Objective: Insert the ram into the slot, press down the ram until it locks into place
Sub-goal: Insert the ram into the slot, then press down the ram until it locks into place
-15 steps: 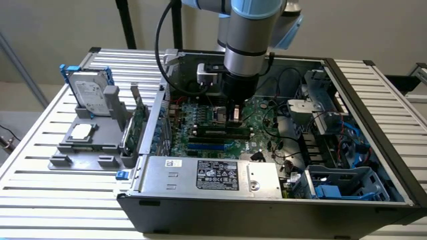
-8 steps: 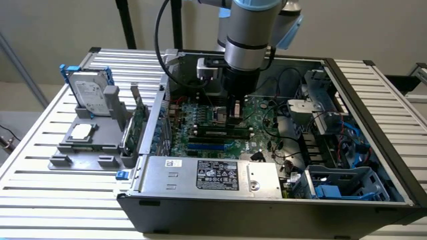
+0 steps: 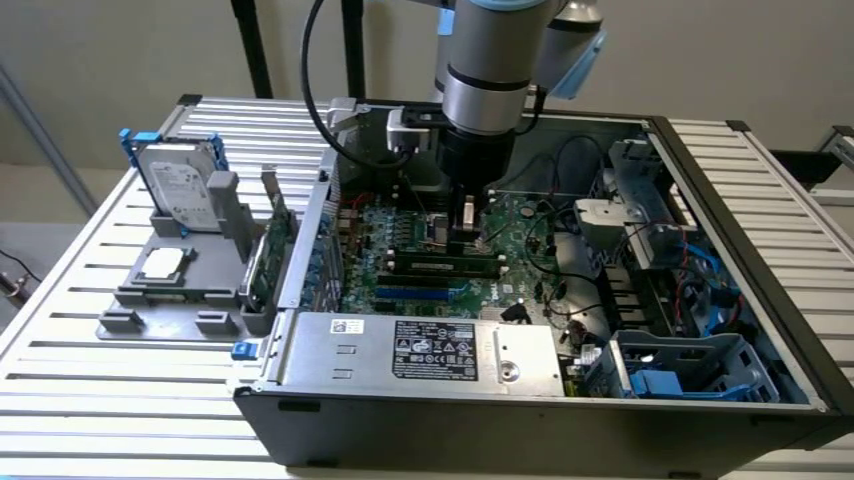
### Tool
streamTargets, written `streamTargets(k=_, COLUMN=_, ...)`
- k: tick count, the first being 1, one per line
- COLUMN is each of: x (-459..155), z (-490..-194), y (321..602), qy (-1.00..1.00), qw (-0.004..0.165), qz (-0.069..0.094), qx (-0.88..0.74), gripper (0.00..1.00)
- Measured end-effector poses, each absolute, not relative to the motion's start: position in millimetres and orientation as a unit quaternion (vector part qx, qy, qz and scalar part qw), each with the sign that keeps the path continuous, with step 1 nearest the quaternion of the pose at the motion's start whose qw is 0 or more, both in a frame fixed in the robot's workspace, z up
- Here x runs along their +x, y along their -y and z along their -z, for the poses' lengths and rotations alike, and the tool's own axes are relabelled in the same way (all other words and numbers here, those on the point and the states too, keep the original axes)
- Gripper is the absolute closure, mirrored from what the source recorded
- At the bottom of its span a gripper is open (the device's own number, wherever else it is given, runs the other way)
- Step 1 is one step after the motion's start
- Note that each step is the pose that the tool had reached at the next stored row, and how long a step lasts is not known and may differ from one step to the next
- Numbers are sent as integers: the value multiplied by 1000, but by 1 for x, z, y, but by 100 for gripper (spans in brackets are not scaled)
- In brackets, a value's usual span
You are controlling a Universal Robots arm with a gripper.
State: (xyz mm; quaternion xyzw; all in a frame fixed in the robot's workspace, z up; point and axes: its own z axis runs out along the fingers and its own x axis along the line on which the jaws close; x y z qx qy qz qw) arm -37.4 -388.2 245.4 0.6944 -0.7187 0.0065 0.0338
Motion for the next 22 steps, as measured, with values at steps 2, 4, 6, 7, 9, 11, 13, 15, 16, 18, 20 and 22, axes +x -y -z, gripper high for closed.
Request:
streamTargets(k=2, x=-37, z=-246, y=388, qy=719, qw=34, qz=-7, qx=694, gripper=89)
streamTargets(k=4, x=-37, z=-246, y=388, qy=719, qw=34, qz=-7, qx=694, gripper=89)
streamTargets(k=6, x=-37, z=-246, y=388, qy=719, qw=34, qz=-7, qx=694, gripper=89)
streamTargets(k=7, x=-37, z=-246, y=388, qy=719, qw=34, qz=-7, qx=694, gripper=89)
streamTargets(k=9, x=-37, z=-246, y=388, qy=719, qw=34, qz=-7, qx=694, gripper=89)
streamTargets(k=11, x=-37, z=-246, y=388, qy=719, qw=34, qz=-7, qx=694, gripper=89)
streamTargets(k=13, x=-37, z=-246, y=388, qy=719, qw=34, qz=-7, qx=694, gripper=89)
streamTargets(k=15, x=-38, z=-246, y=388, qy=719, qw=34, qz=-7, qx=694, gripper=89)
streamTargets(k=16, x=-38, z=-245, y=388, qy=719, qw=34, qz=-7, qx=694, gripper=89)
streamTargets(k=18, x=-39, z=-244, y=388, qy=719, qw=33, qz=-7, qx=694, gripper=89)
streamTargets(k=20, x=-39, z=-242, y=387, qy=719, qw=32, qz=-8, qx=694, gripper=89)
streamTargets(k=22, x=-39, z=-240, y=386, qy=719, qw=32, qz=-8, qx=694, gripper=89)
